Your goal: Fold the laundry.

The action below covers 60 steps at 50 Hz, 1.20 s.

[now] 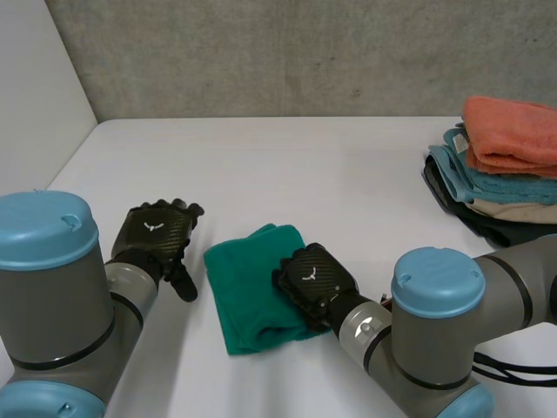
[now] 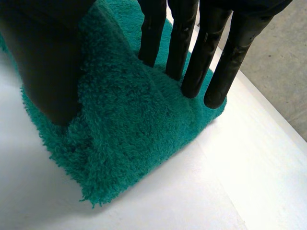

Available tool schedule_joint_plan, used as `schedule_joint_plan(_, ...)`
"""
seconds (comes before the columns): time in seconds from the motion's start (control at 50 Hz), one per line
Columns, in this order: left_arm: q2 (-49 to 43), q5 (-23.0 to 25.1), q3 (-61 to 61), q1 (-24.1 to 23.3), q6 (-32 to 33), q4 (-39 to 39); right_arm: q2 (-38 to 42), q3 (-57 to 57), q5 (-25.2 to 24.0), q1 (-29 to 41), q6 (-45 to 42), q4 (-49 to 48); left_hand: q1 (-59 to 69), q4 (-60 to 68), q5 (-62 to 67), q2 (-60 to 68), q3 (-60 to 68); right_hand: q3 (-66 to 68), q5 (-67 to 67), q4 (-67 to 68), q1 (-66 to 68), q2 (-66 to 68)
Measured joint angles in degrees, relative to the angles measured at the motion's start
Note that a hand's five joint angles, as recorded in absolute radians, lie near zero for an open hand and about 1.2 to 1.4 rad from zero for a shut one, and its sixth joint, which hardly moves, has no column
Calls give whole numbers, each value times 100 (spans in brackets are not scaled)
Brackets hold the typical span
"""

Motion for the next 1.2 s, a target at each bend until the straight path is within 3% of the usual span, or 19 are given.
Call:
schedule_joint_plan(0.14,5,0,-28,1,0,7,86,-37,4,-4,-69,-22,0,-1,0,0,0,754,750,763,435,695)
schedule_joint_plan(0.18,5,0,-37,2,0,17,93,-45,1,-9,-80,-27,0,-1,0,0,0,1590,1615,1609,909,1559)
schedule_joint_plan(0.36,6,0,-40,5,0,34,55,-51,-9,-14,-109,-77,0,-1,1,0,0,2168,2255,2359,1441,2173)
schedule_joint_plan(0.4,9,0,-43,6,-1,35,52,-65,-12,-17,-198,-74,0,-1,0,0,0,1404,1665,1450,1356,1400)
schedule_joint_plan(0.44,11,0,-44,7,-1,34,50,-72,-10,-21,-232,-64,0,-1,1,0,0,1404,1665,1450,1356,1400)
schedule_joint_plan(0.48,17,0,-47,10,-2,33,37,-81,-5,-29,-290,-20,0,-1,0,0,0,-464,-159,-443,-193,-457)
schedule_joint_plan(0.52,19,0,-49,11,-2,33,29,-83,-2,-35,-308,10,0,-1,0,0,0,-464,-159,-443,-193,-457)
schedule_joint_plan(0.54,26,0,-53,13,-2,32,12,-87,-1,-42,-323,84,0,-1,1,0,0,-1483,-1210,-1480,-958,-1474)
schedule_joint_plan(0.6,36,0,-66,20,-1,32,-65,-98,-6,-49,-327,347,0,-1,0,0,0,-1914,-1629,-1941,-1323,-1766)
schedule_joint_plan(0.82,41,0,-83,20,-3,35,-276,-76,-53,-124,-305,894,0,-1,1,0,0,-2019,-1760,-2070,-1451,-1770)
schedule_joint_plan(1.2,36,0,-83,23,-4,35,-25,-67,-81,-148,-311,419,0,-1,1,0,0,-2004,-1566,-1930,-1429,-1764)
